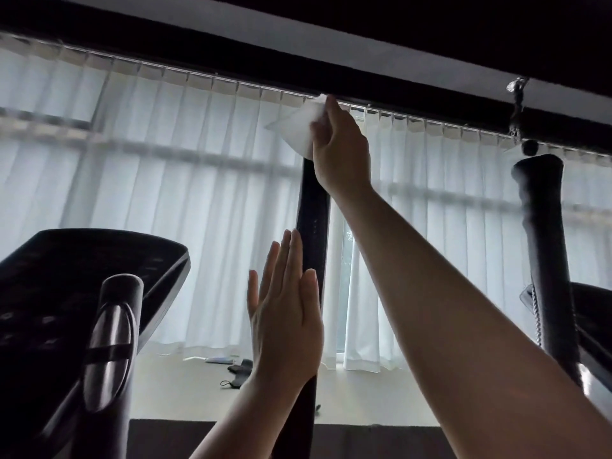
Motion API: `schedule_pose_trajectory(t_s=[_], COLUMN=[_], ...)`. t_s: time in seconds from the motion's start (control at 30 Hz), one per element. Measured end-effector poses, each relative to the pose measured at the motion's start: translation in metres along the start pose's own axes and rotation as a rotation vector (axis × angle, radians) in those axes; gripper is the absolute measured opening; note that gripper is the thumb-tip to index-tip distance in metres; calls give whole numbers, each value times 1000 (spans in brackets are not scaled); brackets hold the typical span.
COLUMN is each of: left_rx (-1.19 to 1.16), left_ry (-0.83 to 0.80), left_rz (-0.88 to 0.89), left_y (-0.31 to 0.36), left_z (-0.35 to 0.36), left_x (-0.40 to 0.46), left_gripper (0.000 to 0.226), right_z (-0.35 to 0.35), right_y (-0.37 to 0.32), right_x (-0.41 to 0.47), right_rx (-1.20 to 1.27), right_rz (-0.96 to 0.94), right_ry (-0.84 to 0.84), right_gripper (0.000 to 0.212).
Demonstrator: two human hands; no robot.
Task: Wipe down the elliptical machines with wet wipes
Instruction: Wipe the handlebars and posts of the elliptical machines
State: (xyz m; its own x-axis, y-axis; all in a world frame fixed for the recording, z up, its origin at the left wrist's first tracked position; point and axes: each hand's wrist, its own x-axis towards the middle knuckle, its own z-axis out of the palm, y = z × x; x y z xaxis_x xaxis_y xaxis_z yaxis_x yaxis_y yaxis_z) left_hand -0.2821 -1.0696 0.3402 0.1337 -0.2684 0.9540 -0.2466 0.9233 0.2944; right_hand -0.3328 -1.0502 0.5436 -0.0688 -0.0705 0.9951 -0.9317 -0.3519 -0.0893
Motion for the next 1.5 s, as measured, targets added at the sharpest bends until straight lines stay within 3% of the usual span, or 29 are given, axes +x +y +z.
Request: schedule_pose_trajectory(t_s=[0.13, 0.53, 0.67, 0.8, 0.93, 1.13, 1.37, 1.5], left_rx=[4, -138, -113, -125, -162, -172, -184, -254], left_ry=[28, 25, -56, -61, -120, -222, -318, -391], left_rz=[17, -36, -2, 1, -37, -120, -236, -291], left_y=[-1, -5, -4, 9, 10, 6, -2, -2], left_z=[0, -7, -20, -39, -59, -65, -72, -74], left_x=[0, -18, -17, 0, -6, -53, -89, -89], left_gripper=[51, 58, 55, 49, 46, 39, 40, 73], right_z=[0, -30, -28, -18, -2, -4, -10, -10], right_y=[15, 25, 22, 2, -3, 0, -6, -6], right_x=[-36, -181, -159, -110, -117, -222, -365, -338], right_rx=[-1, 276, 200, 292, 286, 396, 407, 479], right_rz=[-39, -52, 20, 79, 92, 164, 275, 334], right_ry=[153, 10, 26, -85, -42, 48, 32, 22], right_gripper=[53, 38, 32, 54, 52, 64, 52, 54])
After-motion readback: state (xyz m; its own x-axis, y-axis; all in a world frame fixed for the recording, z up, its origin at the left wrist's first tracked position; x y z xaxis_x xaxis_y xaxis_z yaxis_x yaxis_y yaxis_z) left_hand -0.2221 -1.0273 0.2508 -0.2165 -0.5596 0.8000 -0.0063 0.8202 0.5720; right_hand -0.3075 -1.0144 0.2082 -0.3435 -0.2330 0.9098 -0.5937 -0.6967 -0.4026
